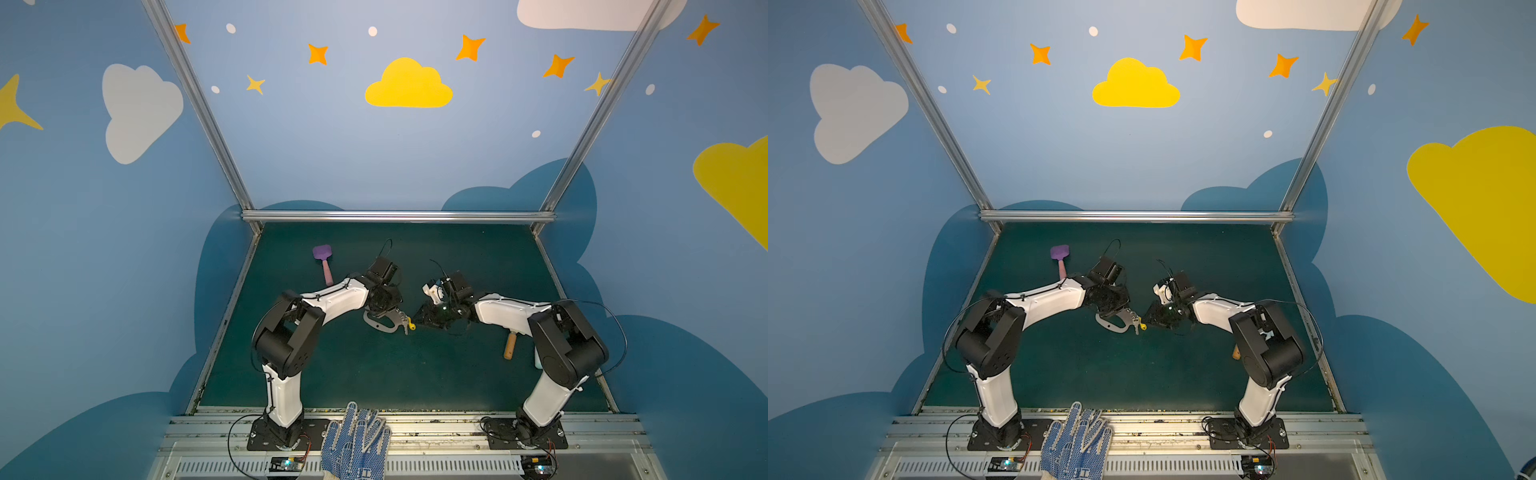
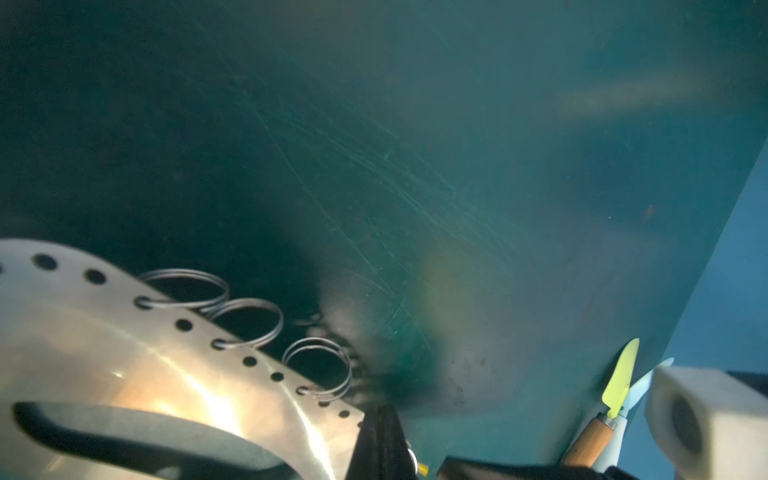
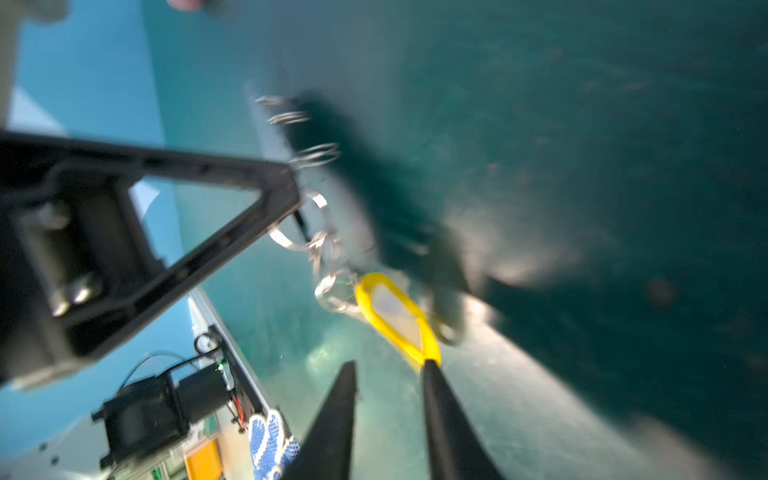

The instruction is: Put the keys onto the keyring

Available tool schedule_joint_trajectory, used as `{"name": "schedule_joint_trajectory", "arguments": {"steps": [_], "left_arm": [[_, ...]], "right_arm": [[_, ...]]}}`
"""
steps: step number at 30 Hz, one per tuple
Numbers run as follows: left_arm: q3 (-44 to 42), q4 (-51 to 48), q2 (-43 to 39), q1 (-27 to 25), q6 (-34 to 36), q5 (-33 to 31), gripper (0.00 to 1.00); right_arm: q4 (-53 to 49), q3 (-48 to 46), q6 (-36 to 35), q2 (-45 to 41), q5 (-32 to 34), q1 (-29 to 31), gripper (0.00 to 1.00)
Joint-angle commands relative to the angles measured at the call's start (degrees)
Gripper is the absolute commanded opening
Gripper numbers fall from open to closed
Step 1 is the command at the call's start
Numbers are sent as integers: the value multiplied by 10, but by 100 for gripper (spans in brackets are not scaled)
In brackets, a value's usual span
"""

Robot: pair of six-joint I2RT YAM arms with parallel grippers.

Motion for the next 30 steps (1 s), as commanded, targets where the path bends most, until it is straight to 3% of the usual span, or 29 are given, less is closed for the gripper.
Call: {"name": "schedule_joint_trajectory", "arguments": {"steps": [1,6,9,13,18,30], "left_arm": [[7,-13,11,-1,7,-7,4],[12,-16,16,0,4,-6,4],[13,-17,15,-1,2,-6,4],[15,-22,12,-1,1,-12,4],[21,-27,14,-1,-7,-15,4],[16,-33,17,12,-62,-44,4]], "right_arm": [[-81,21,-31,8,49,0,32],[-65,6,-22,-51,64,3,19],[-7,-21,13,-93,36,10,16],[112,-62,81,-104,-12,38,22],[196,-68,129,-57,-31,65,23],[280,-61,217,15,27,78,28]]}}
